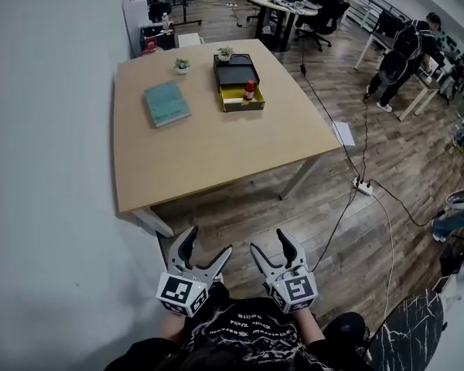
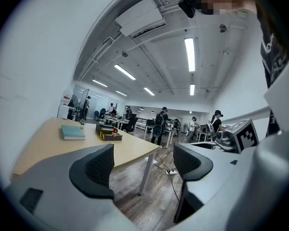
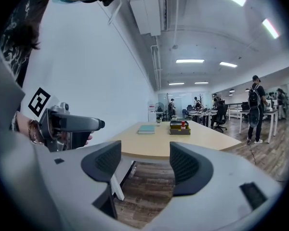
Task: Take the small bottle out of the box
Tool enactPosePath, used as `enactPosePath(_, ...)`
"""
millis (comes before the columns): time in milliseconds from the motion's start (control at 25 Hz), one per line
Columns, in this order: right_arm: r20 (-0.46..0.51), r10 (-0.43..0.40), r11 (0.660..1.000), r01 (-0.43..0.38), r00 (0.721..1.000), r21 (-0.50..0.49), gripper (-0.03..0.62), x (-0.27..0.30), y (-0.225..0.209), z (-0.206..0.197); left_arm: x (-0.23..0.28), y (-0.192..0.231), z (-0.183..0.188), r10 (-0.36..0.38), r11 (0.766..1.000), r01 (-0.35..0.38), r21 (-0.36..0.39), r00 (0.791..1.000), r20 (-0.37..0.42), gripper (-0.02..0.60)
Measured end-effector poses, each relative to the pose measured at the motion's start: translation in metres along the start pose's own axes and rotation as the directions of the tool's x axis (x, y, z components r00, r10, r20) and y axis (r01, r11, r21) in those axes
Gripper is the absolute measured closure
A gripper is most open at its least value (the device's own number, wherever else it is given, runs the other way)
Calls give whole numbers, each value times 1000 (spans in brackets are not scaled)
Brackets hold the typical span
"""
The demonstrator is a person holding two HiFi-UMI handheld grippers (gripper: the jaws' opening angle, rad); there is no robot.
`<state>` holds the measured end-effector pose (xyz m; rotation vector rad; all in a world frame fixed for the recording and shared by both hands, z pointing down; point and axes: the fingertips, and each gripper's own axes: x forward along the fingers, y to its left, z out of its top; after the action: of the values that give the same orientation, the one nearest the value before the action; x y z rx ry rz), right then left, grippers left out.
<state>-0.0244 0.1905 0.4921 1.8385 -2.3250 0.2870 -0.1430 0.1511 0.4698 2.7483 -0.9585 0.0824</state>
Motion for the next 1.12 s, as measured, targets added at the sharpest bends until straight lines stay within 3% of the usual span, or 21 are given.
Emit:
enactPosePath(400,-31,-21,999,22,999,41,267,74,6,4,41,71,-15,-19,998,15,-59,997,-75,184)
enactPosePath(640,-20,-42,999,43,999,30,269,94,3,10,53,78,-4,-42,997,40,-64,999,-32,185)
enactPosePath(760,-29,-82,997,82,996,-8,267,100,-5,8,62,81,-6,-38,997,35,-68,998,-45,185)
enactPosePath(880,-22,-90,995,91,996,31,267,106,-12,13,70,83,-2,-43,998,40,-57,998,-53,185)
enactPosePath(1120,-16,-104,995,104,994,6,267,131,-40,15,104,103,2,-21,999,19,-49,999,-36,184)
